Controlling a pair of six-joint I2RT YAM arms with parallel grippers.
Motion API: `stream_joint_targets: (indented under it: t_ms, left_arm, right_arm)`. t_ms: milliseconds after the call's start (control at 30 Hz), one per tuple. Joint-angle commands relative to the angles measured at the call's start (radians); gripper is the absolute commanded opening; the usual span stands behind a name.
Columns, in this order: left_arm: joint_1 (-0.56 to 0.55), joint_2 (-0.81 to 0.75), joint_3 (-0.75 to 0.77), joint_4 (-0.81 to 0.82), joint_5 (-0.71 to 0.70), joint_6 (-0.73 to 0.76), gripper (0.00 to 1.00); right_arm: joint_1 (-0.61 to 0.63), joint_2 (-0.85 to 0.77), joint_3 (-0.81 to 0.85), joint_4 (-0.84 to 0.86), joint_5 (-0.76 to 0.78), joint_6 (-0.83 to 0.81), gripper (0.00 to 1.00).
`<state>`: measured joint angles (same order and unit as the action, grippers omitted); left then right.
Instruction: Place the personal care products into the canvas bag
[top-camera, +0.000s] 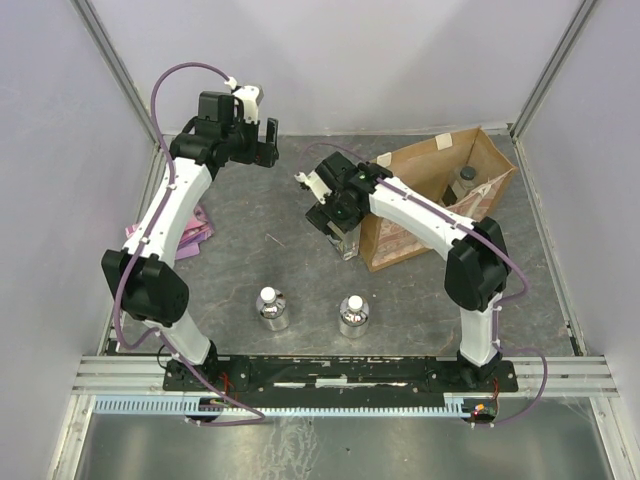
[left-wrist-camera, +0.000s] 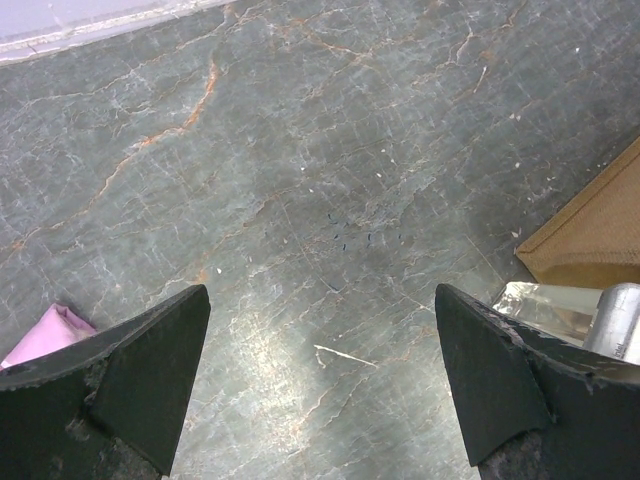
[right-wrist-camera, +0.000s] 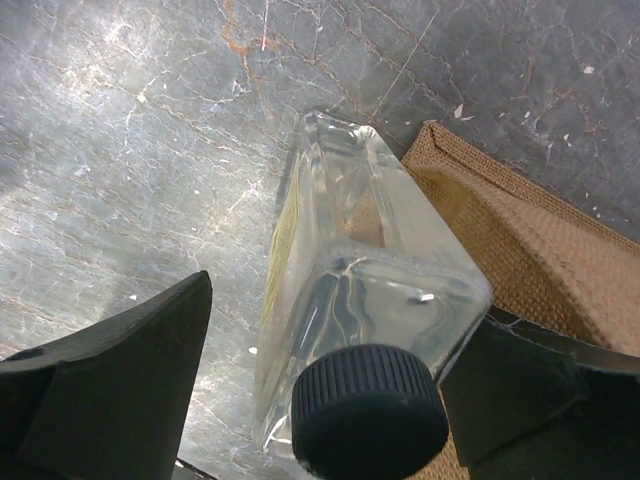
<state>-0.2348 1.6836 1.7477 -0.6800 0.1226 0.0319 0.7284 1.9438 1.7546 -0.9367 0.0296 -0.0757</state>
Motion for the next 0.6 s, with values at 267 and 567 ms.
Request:
stream_joint_targets:
  t_ms: [267,567]
  left_arm:
    - [0.013,0.012,0.036,0.013,0.013,0.034,1.0]
    - [0.013,0.032,0.046,0.013,0.035,0.026,1.0]
  right_arm:
    - [-0.006,0.048,0.034,0.015,-0.002,-0.017,0.82]
    - [-0.005,0.051,0.009,0.021,0.004,-0.022,0.45]
